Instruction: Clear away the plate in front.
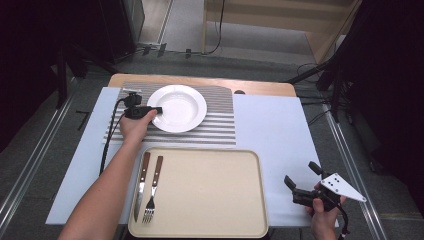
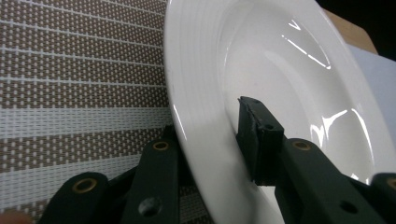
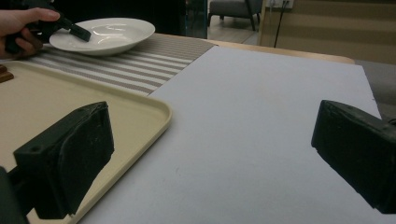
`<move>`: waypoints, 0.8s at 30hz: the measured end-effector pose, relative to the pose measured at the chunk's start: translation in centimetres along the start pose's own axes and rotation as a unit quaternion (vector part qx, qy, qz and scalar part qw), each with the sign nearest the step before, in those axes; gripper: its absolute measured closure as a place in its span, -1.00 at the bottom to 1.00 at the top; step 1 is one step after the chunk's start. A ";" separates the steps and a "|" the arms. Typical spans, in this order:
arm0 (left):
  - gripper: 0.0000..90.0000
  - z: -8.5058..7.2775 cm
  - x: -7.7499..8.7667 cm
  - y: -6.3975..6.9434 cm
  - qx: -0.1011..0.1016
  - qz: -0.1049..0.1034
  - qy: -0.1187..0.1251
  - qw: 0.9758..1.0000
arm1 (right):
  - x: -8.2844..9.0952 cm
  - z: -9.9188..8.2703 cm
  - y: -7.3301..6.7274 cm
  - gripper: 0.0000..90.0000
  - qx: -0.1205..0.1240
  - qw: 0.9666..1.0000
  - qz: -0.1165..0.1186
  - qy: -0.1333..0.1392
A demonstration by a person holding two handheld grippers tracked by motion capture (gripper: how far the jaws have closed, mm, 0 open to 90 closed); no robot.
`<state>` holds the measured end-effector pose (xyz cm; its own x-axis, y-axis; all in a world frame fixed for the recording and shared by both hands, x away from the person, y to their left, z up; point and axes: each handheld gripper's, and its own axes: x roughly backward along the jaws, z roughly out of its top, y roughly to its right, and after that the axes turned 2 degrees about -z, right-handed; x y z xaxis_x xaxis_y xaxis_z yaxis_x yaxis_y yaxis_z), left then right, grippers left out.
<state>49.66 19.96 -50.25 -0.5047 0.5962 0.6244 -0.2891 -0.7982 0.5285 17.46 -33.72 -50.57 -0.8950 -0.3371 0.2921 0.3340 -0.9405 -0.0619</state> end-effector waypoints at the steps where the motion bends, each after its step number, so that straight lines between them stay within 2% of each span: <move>1: 0.56 0.0 0.0 0.1 0.003 -0.002 0.001 1.000 | 0.0 0.0 0.0 -1.00 0.000 1.000 0.000 0.000; 4: 0.58 0.1 0.2 0.4 -0.003 -0.002 0.004 1.000 | 0.1 0.0 0.0 -1.00 0.000 1.000 0.000 0.001; 8: 0.66 0.2 0.5 0.8 -0.007 -0.022 0.010 1.000 | 0.1 0.0 0.0 -1.00 -0.003 1.000 -0.002 0.000; 12: 0.74 0.4 1.0 2.0 -0.028 -0.018 0.024 0.999 | 0.0 0.0 0.0 -1.00 -0.001 1.000 0.000 0.000; 16: 0.80 0.5 1.2 2.8 -0.036 -0.018 0.032 0.999 | 0.0 0.0 0.0 -1.00 0.000 1.000 -0.001 0.000; 18: 0.81 0.6 1.3 3.3 -0.048 -0.010 0.031 0.998 | 0.0 0.0 0.0 -1.00 0.000 1.000 -0.001 0.000; 24: 0.81 0.7 1.5 3.4 -0.041 -0.005 0.029 0.999 | 0.0 0.0 0.0 -1.00 0.000 1.000 -0.001 0.001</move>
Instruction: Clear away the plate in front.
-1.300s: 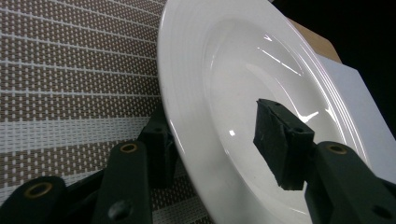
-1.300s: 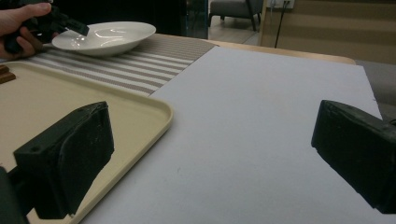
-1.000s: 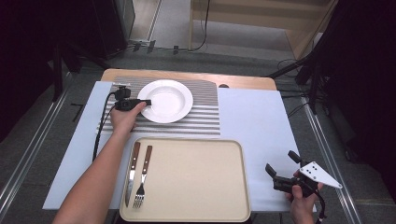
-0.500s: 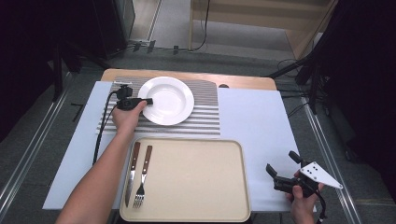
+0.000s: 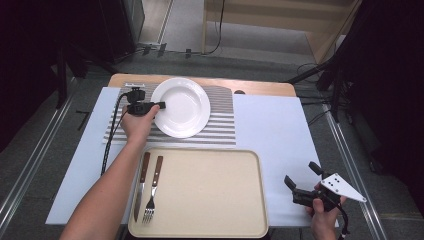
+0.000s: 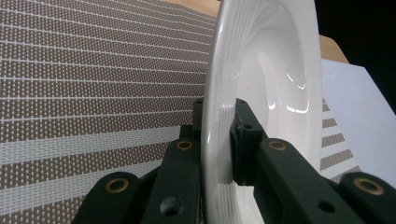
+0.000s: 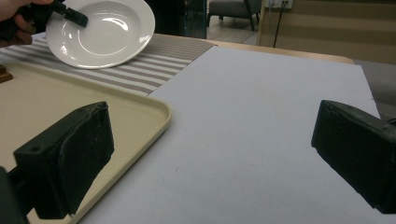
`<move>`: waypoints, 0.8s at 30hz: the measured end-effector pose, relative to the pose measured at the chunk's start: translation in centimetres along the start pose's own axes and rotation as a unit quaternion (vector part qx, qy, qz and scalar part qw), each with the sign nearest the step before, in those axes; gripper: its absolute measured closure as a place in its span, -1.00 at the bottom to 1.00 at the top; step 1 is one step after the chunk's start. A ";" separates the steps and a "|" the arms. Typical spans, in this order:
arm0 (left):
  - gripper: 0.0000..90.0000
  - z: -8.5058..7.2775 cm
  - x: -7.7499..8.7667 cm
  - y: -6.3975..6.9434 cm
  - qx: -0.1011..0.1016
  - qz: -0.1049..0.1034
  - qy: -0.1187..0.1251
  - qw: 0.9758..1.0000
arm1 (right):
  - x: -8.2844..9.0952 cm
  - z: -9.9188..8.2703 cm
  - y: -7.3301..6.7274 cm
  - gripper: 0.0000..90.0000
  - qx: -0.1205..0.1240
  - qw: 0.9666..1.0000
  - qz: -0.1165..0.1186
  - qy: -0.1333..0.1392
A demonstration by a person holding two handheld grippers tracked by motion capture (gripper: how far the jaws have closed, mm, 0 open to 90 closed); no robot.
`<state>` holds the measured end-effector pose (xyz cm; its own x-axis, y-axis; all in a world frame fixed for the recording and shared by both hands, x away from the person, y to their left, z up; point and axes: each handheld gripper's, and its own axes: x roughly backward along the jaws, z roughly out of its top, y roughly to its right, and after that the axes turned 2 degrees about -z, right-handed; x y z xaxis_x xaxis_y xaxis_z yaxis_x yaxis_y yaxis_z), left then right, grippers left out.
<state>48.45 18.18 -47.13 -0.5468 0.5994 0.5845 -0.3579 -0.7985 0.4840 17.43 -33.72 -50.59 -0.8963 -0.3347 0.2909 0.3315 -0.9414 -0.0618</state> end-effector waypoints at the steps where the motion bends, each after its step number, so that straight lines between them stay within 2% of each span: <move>1: 0.81 0.0 0.0 0.0 0.001 0.000 0.001 1.000 | 0.0 0.0 0.0 -1.00 0.000 1.000 0.000 0.000; 5: 0.82 0.1 0.2 -0.2 0.010 0.004 0.001 1.000 | 0.1 0.0 0.1 -1.00 -0.003 1.000 -0.001 0.000; 12: 0.81 0.2 0.7 -0.7 0.014 0.004 0.006 1.000 | 0.1 0.0 0.0 -1.00 -0.003 1.000 -0.002 0.001; 17: 0.82 0.2 1.3 -1.2 0.032 -0.013 0.018 0.999 | 0.0 0.0 0.0 -1.00 -0.001 1.000 -0.001 0.001; 24: 0.82 0.2 2.0 -0.8 0.027 -0.029 0.023 0.999 | -0.1 0.0 -0.1 -1.00 0.000 1.000 -0.002 0.000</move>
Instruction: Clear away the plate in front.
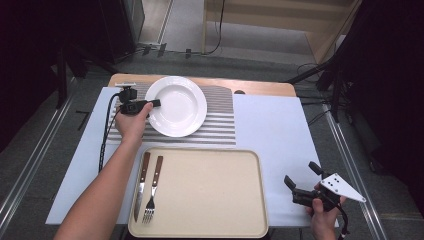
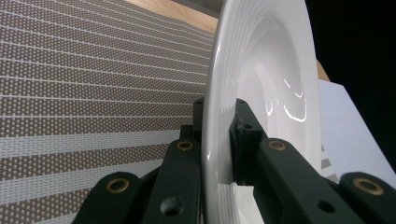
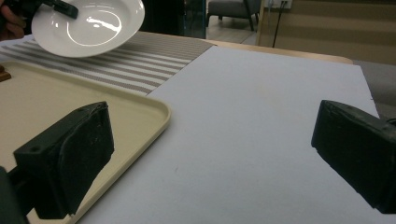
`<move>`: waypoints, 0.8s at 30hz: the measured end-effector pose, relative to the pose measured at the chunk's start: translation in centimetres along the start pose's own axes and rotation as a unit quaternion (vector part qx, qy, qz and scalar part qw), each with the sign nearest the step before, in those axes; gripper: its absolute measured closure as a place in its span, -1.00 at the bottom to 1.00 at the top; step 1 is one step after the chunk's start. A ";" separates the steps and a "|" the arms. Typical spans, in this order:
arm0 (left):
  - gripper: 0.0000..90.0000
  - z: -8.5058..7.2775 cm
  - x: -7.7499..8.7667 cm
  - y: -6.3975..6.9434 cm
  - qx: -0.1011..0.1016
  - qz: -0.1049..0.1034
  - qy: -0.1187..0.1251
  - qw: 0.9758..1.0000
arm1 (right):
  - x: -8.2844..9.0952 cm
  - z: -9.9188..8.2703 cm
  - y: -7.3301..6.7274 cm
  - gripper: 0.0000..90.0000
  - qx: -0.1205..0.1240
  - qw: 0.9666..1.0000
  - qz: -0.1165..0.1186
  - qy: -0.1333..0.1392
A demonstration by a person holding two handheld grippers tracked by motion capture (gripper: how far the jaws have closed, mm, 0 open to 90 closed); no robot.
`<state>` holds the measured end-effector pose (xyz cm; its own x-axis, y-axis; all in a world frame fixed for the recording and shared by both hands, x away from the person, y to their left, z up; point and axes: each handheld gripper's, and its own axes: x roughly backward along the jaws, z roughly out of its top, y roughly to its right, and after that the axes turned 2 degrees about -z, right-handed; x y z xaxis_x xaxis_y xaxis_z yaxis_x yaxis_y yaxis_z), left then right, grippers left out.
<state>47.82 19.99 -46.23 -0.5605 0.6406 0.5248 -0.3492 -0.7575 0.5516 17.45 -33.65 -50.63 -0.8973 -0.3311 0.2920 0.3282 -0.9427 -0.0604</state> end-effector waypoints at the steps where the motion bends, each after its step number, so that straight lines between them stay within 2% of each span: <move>1: 0.81 0.0 0.1 0.1 -0.002 -0.002 0.000 1.000 | 0.0 0.0 0.0 -1.00 0.000 1.000 0.000 -0.001; 3: 0.81 0.0 0.2 0.4 -0.010 -0.002 0.001 1.000 | 0.0 0.0 0.0 -1.00 0.001 1.000 0.000 -0.001; 5: 0.81 0.0 0.4 0.6 -0.010 -0.008 0.002 1.000 | 0.0 0.0 0.0 -1.00 0.001 1.000 0.000 -0.001; 10: 0.81 -0.1 0.9 1.0 -0.007 -0.035 0.003 0.999 | 0.0 0.0 0.0 -1.00 0.002 1.000 -0.002 -0.002; 14: 0.81 -0.3 1.3 1.6 -0.016 -0.043 0.003 0.999 | 0.0 0.0 -0.1 -1.00 0.002 1.000 -0.003 -0.002; 24: 0.81 -1.3 2.5 2.5 -0.016 -0.052 0.002 0.999 | -0.2 -0.1 -0.2 -1.00 0.006 1.000 -0.003 -0.002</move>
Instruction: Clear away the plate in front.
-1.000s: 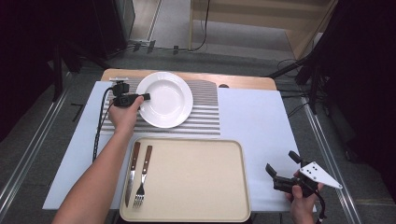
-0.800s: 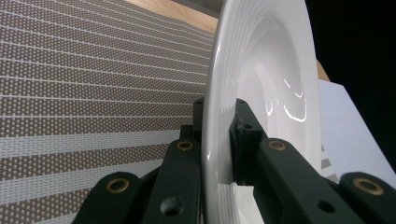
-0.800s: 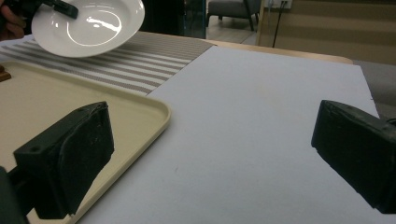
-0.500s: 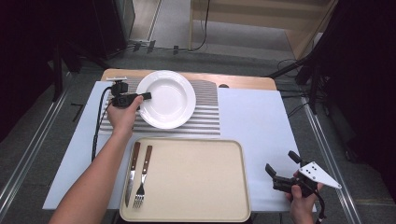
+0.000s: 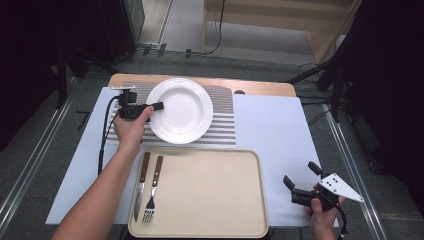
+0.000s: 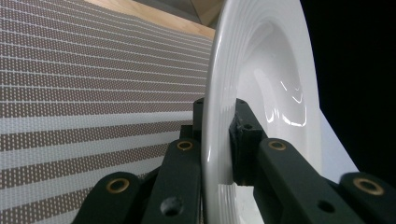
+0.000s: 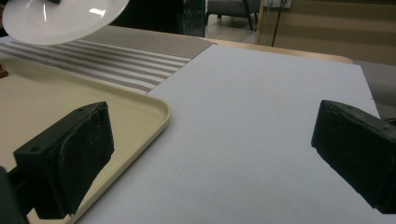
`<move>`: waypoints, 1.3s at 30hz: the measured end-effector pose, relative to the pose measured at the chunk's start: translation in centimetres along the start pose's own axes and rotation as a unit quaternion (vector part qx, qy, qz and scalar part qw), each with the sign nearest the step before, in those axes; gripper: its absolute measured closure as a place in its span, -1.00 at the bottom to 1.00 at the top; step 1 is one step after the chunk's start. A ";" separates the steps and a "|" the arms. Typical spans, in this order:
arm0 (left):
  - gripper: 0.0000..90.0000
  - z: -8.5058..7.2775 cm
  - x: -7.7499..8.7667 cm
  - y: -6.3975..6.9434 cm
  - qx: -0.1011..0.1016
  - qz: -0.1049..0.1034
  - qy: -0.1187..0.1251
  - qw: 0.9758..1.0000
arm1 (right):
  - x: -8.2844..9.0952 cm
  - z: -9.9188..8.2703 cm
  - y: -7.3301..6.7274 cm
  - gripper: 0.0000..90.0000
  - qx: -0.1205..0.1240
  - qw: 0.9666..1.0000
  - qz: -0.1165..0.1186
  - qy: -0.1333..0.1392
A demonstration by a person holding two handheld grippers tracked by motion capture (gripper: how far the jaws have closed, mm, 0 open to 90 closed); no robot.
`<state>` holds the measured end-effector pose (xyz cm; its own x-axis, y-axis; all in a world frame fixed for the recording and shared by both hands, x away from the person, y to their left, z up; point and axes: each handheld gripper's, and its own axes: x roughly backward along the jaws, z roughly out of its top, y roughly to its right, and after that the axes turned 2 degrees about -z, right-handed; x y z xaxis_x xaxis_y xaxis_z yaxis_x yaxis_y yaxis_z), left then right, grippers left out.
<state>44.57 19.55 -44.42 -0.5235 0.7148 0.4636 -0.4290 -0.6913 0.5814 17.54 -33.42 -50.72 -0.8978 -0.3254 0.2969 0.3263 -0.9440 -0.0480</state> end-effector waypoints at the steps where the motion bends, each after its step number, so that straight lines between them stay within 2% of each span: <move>1: 0.81 -0.1 0.1 0.1 0.001 -0.002 0.001 1.000 | 0.0 0.0 0.0 -1.00 0.001 1.000 0.000 0.000; 13: 0.81 -1.8 0.8 1.0 0.003 -0.021 -0.008 1.000 | 0.0 0.0 -0.1 -1.00 0.001 1.000 0.000 -0.002; 21: 0.81 -2.9 1.2 1.7 -0.004 -0.027 -0.012 1.000 | 0.0 0.0 0.0 -1.00 0.001 1.000 0.001 0.000; 34: 0.81 -4.7 2.1 3.3 -0.018 -0.048 -0.019 0.998 | -0.1 0.0 -0.2 -1.00 -0.001 1.000 0.000 -0.002; 39: 0.81 -5.5 2.6 3.6 -0.018 -0.058 -0.019 0.998 | -0.1 0.0 -0.2 -1.00 0.002 1.000 0.000 0.000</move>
<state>37.64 18.31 -44.81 -0.4407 0.7930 0.4206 -0.5112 -0.6069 0.6086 17.61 -33.24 -50.71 -0.8978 -0.3251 0.2971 0.3274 -0.9439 -0.0435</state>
